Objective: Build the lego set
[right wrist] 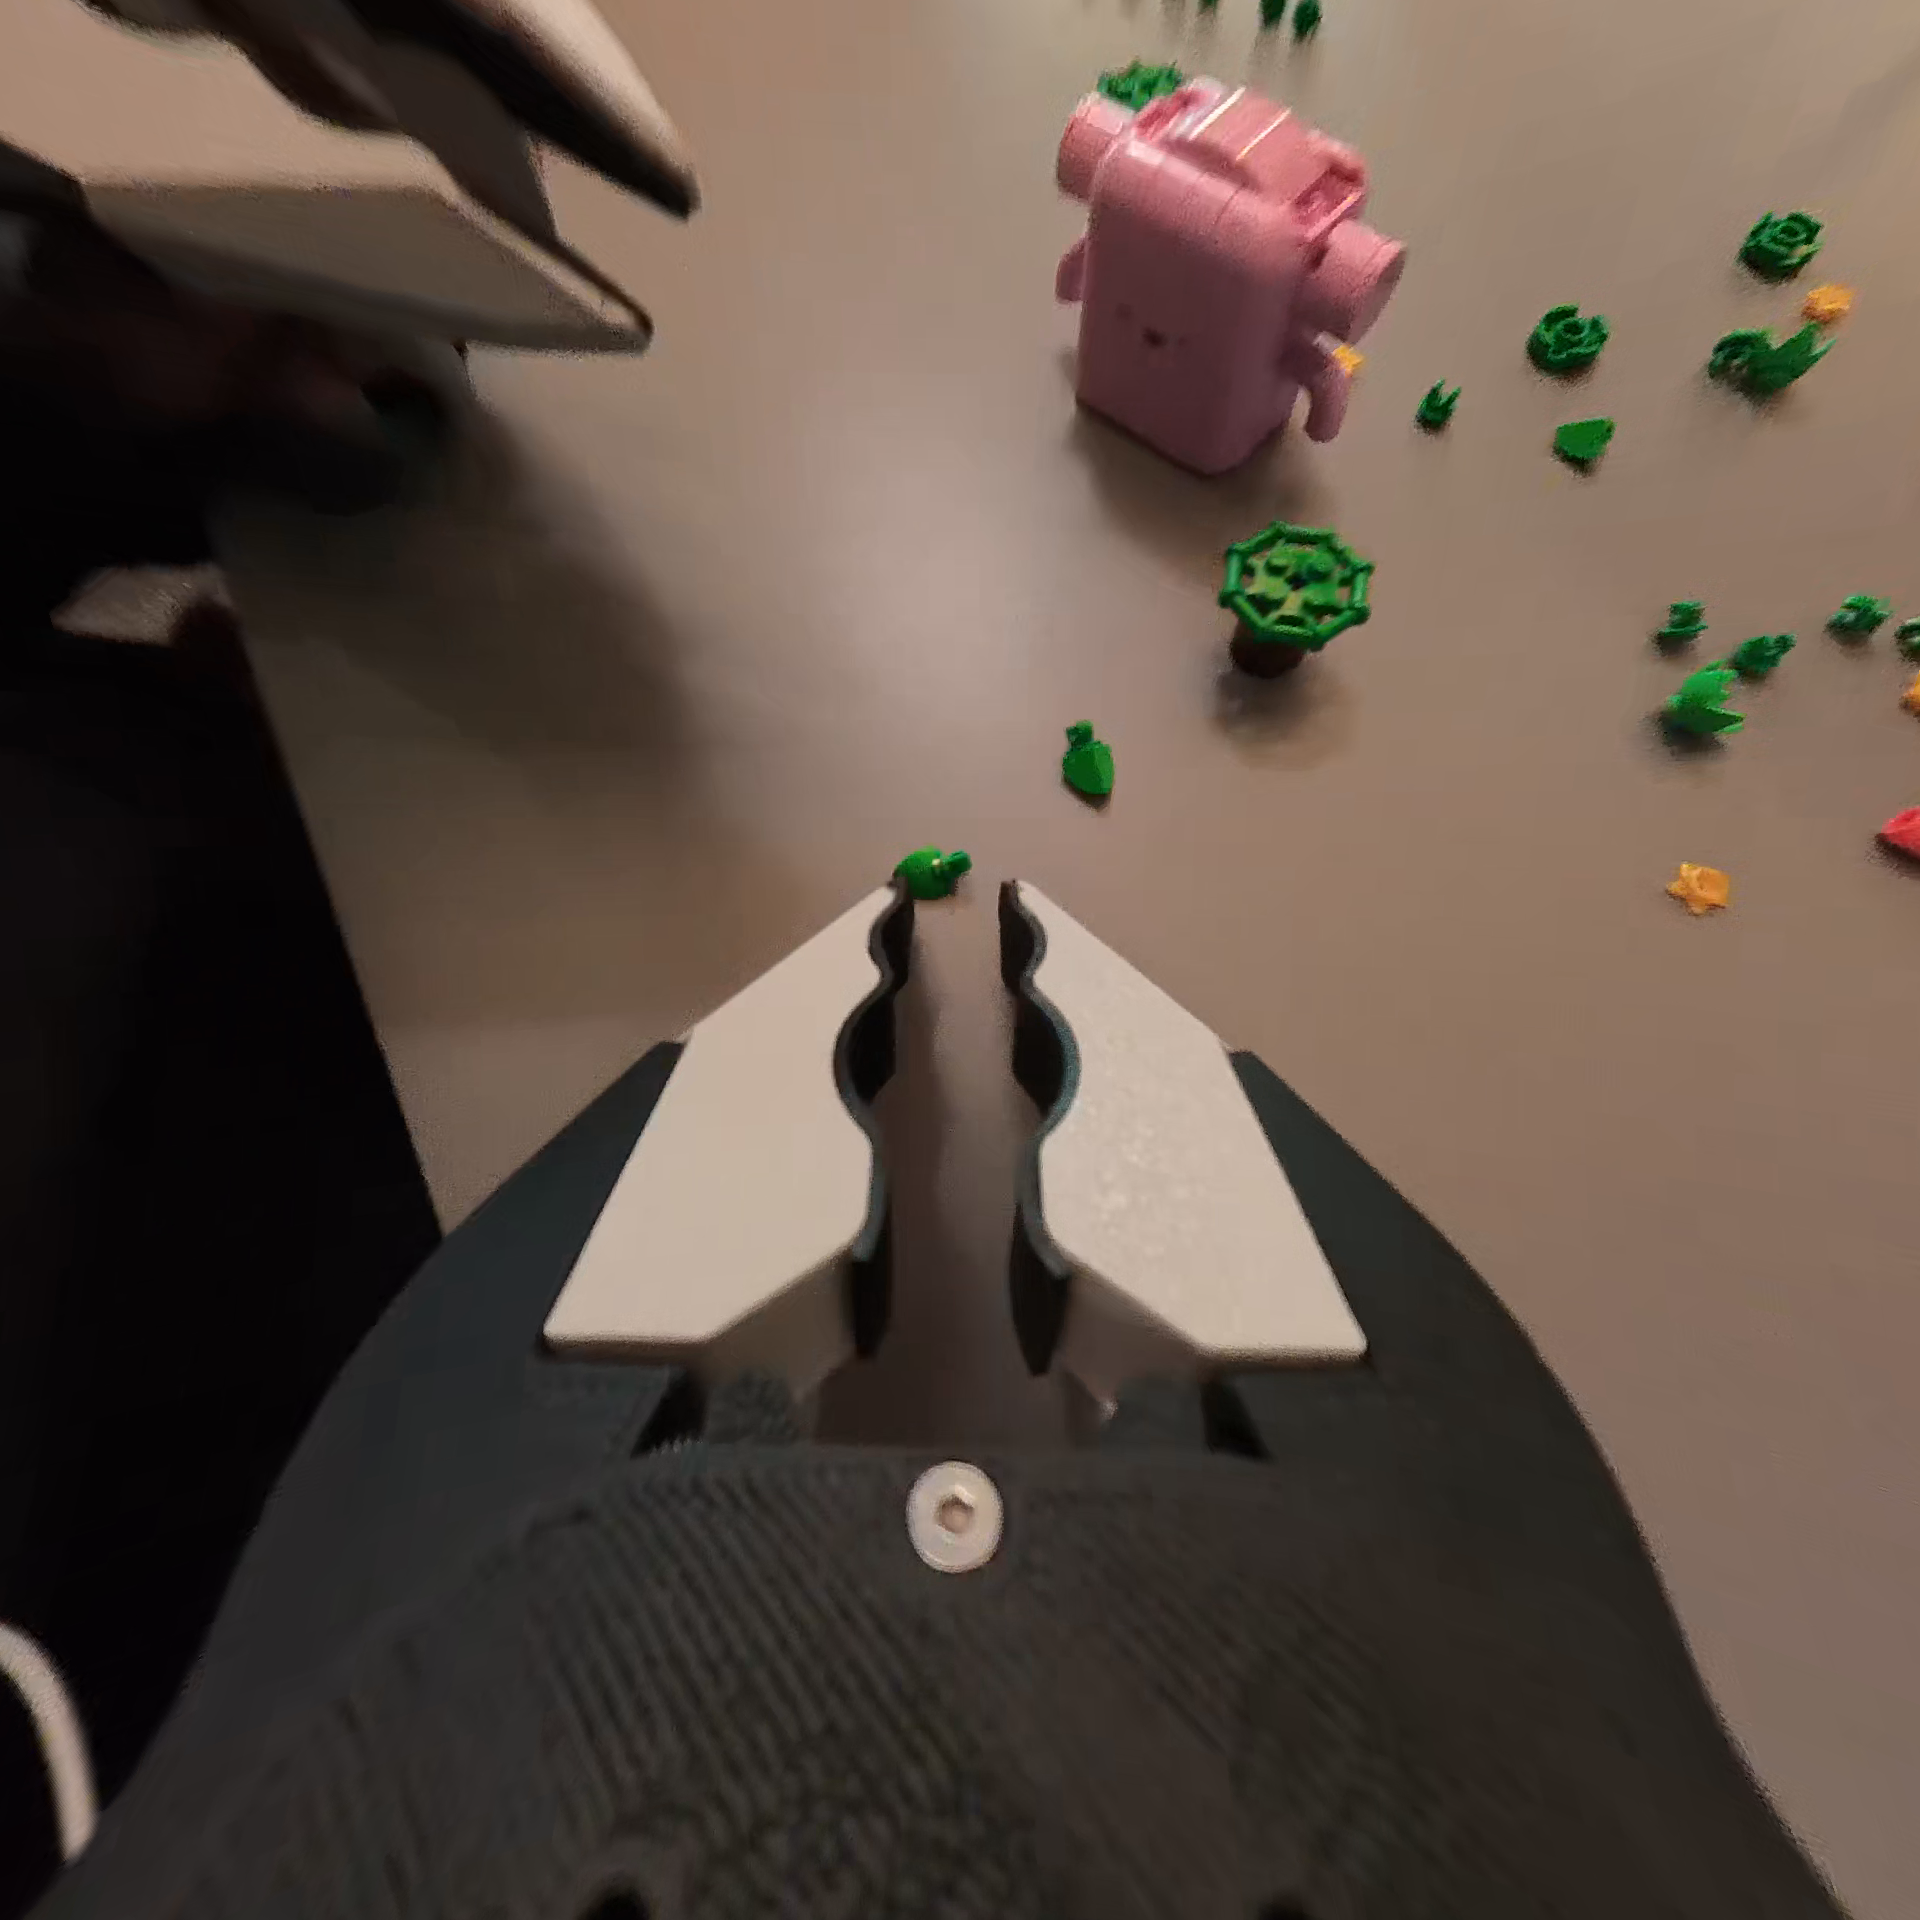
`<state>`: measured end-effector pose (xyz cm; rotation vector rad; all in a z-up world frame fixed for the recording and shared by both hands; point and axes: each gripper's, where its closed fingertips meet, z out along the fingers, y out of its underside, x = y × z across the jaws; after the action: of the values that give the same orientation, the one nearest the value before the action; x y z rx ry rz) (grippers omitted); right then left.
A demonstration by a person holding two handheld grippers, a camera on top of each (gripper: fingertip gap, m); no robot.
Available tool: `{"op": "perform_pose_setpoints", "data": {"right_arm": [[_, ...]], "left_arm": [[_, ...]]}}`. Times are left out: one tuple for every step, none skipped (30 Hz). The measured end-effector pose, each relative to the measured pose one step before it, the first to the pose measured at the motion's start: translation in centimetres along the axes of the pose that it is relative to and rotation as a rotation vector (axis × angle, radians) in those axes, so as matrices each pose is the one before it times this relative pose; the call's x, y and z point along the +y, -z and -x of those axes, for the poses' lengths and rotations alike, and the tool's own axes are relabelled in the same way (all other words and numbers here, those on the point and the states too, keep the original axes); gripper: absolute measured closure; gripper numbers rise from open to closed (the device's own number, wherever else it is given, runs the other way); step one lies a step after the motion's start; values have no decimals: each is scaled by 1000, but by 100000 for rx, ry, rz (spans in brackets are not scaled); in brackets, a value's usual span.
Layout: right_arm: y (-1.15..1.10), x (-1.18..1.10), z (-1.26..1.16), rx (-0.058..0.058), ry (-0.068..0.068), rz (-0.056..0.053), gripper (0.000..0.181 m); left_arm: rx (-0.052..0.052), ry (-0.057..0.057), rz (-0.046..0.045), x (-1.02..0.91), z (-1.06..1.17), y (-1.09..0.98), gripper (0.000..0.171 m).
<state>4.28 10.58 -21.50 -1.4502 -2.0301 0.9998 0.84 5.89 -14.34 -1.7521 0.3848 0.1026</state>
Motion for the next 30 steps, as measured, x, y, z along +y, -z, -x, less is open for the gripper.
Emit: {"op": "perform_pose_setpoints", "data": {"right_arm": [[-258,263,81,1534,2372,2265,166],[-123,6,60,1100,1543,512,166],[42,-194,96,486,731,-1064,165],[64,-225,90,-52,81,-1336,165],[54,-173,101,-520,-273,-1060,163],[12,-55,36,-419,-344,-305,161],[-64,71,-53,25,-522,561,158],[-134,147,-20,-233,-448,1271,151],[-199,190,-26,81,-241,1716,147],[-122,-4,4,289,181,452,146],[-96,-64,60,233,600,72,145],[-67,-93,8,415,362,-95,146],[-55,-50,10,5,85,-28,148],[-24,-19,-20,-133,-230,15,150],[-14,-12,-85,85,-590,18,152],[-7,-7,-107,150,-814,11,154],[2,-2,-143,356,-918,-27,156],[4,-1,-249,1025,-1199,-9,161],[-4,3,-315,1214,-1534,-16,166],[5,-6,-205,413,-1457,-36,167],[-3,-1,-131,-14,-1216,-36,167],[8,-5,-55,-243,-772,-55,167],[3,-2,-4,-224,-217,-22,167],[1,3,2,90,236,9,167],[-7,1,9,144,582,35,167],[-4,0,43,-138,388,11,167],[10,-11,65,-636,-68,-61,167],[19,-3,24,-925,-445,-129,164],[54,4,-111,-618,-305,-166,159],[100,38,-282,-259,7,-127,154]], "left_arm": [[-38,-74,34,8,-11,-3,163],[32,87,-14,1,-1,0,163],[33,180,-51,-7,14,3,163],[16,188,-132,-12,21,18,163],[-13,206,-171,-18,24,15,163],[-39,160,-175,-20,19,23,163],[-95,107,-150,-21,23,14,163],[-38,87,-73,-6,7,6,163],[-2,33,31,7,7,4,163],[37,0,87,9,-1,-13,163],[97,-6,87,8,-21,-5,163],[21,-60,16,-2,-6,-10,163],[-23,-85,-63,-9,-4,13,163],[-46,-79,-136,-8,-6,16,163],[-77,-61,-158,-17,9,18,163],[-22,-1,-81,-10,1,4,163],[28,35,-22,-9,6,2,163],[80,66,1,3,-6,1,163],[172,118,43,9,-9,-13,163],[234,144,100,10,-8,-6,163],[214,194,175,28,4,-30,163],[160,177,162,14,-7,-12,163],[-18,-6,-51,-3,10,8,163],[-254,-182,-317,-31,14,31,163],[-313,-237,-427,-54,14,53,164],[-232,-226,-374,-41,3,35,164],[-137,-202,-232,-34,-5,28,164],[-19,-175,-99,-6,-12,17,164],[14,-171,-35,-9,-11,4,164],[-44,-208,-62,-5,-14,9,164]]}}
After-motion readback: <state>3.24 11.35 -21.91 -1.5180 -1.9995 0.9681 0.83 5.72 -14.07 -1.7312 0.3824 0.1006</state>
